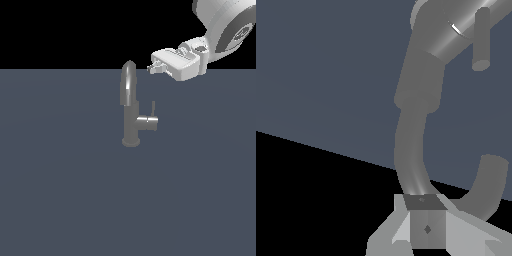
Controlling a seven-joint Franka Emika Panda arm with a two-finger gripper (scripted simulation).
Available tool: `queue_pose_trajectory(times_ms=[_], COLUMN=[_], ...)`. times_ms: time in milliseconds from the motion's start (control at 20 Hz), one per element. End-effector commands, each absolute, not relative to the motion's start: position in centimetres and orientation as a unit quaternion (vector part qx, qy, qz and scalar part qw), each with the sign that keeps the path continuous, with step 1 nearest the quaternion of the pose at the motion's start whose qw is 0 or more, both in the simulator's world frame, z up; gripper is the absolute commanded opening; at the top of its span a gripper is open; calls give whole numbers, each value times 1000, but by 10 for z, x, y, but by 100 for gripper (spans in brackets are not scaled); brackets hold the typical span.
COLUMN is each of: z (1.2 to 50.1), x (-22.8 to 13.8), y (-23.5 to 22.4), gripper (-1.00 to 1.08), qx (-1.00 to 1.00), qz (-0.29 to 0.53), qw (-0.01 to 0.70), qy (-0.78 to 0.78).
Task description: Turn on the faucet by rotating a designated handle.
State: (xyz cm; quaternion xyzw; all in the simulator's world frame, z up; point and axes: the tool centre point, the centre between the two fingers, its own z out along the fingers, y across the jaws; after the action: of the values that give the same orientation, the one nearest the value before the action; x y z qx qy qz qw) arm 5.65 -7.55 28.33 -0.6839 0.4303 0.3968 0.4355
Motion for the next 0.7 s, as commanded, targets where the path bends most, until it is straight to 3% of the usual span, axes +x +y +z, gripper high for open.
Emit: queue_pose_trajectory(times_ms=[0, 650], z=[263, 174], x=[64, 78], y=[-82, -95], gripper=[-100, -100], qx=[-647, -493], qz=[413, 464], qw=[455, 520], qy=[451, 521])
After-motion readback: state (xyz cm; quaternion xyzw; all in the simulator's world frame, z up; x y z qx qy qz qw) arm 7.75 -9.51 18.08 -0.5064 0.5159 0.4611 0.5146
